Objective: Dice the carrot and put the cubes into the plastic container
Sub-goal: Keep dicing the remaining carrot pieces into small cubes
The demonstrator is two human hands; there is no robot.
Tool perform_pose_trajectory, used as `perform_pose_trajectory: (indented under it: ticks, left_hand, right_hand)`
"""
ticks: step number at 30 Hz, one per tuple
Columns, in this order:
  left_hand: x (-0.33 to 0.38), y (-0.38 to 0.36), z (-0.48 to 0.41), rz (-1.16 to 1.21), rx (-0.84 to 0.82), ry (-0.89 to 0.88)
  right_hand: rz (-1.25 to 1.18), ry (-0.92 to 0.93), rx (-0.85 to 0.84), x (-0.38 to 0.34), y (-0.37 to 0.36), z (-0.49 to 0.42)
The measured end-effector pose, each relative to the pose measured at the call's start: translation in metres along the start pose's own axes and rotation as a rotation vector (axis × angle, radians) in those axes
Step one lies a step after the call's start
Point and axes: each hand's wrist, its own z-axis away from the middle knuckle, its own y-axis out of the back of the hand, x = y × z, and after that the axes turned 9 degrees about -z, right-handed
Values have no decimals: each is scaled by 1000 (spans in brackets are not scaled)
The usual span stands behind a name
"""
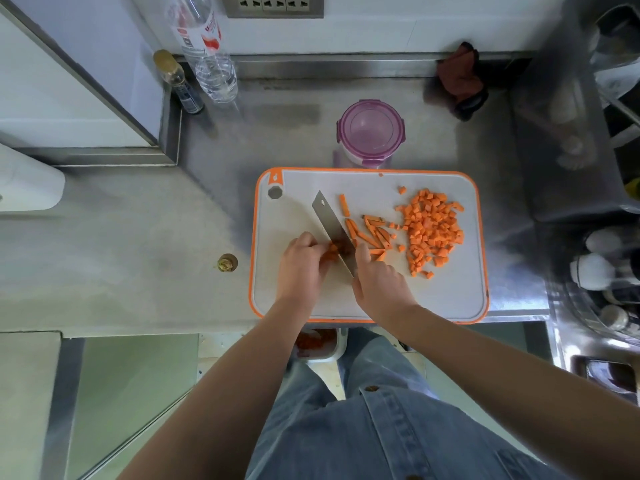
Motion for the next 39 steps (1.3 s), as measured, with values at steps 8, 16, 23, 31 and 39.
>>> perform_pose_trajectory:
  ticks: [8,16,23,31,39]
  left_hand:
    - [0,5,7,-21,-25,-3]
    - [2,7,6,-25,19,-8]
    - [2,3,6,-18,13,-17]
    - [6,6,5,3,-11,6]
    - [5,7,5,-19,-28,38]
  right_hand:
    - [-128,35,54,7,16,0]
    - [-39,36,0,4,16,4]
    - [-10,-21,-27,0,2,6]
    - [-46,5,17,-1,4,-1]
    - [-191,38,86,-5,16,-2]
